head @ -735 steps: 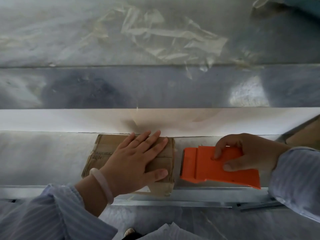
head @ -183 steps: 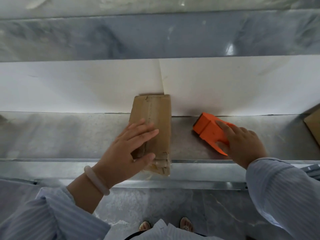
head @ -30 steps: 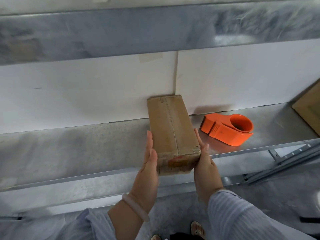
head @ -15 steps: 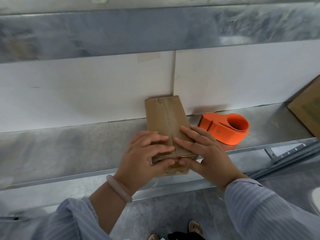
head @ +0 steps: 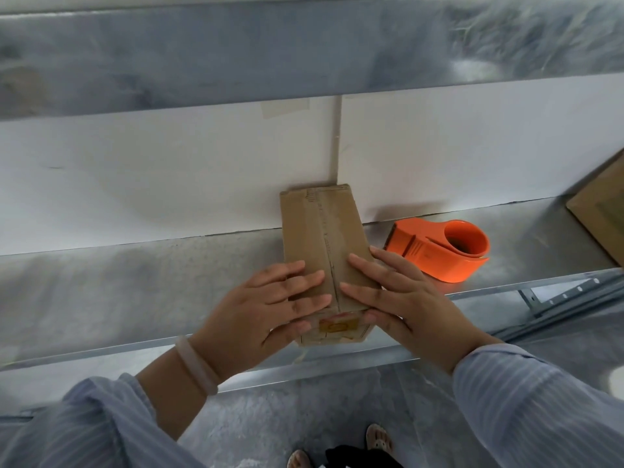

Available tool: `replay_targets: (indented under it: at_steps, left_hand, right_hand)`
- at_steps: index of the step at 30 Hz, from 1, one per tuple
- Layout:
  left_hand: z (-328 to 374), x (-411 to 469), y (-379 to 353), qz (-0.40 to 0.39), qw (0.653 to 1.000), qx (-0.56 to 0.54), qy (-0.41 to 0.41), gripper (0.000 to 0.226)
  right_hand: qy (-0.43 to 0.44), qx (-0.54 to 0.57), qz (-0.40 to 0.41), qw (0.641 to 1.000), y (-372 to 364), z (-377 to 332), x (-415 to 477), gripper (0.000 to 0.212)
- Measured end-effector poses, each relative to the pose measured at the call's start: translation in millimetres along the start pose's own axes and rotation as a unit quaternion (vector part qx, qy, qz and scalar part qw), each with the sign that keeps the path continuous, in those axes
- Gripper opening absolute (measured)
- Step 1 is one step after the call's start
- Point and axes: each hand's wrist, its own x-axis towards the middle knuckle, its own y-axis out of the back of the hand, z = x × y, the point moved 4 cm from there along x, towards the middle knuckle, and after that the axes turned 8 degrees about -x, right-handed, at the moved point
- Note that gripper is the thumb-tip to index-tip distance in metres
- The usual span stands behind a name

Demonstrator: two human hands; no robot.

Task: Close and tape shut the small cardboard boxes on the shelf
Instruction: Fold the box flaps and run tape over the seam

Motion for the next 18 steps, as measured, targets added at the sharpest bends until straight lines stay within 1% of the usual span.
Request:
replay_targets:
  at_steps: [2, 5, 8, 12, 16, 18]
  left_hand:
    - [2, 1, 0, 0.002, 1.0, 0.001, 0.009, 0.035]
    - [4, 1, -1, 0.017, 0.998, -0.034, 0.043, 0.032]
    - [4, 0, 0, 0.039, 0.997, -0.039, 0.046, 0.026]
    - [1, 3, -1, 0.064, 0.995, -0.052, 0.056, 0.026]
    - [0, 10, -2, 0.1, 0.991, -0.057, 0.066, 0.019]
    - [1, 11, -3, 0.101, 0.991, -0.06, 0.064, 0.017]
  right_hand:
    - [-0.011, 0.022, 0.011, 1.0, 4, 2, 0, 0.039]
    - [-0.061, 0.109, 0.047, 0.991, 8, -1, -4, 0.031]
    - [-0.068, 0.149, 0.079, 0.983, 0, -11, -7, 0.028]
    - [-0.057, 0.149, 0.124, 0.979, -8, -12, -4, 0.023]
    - [-0.064, 0.159, 0.13, 0.977, -10, -10, -3, 0.019]
    - [-0.068, 0.166, 0.125, 0.976, -10, -10, -3, 0.018]
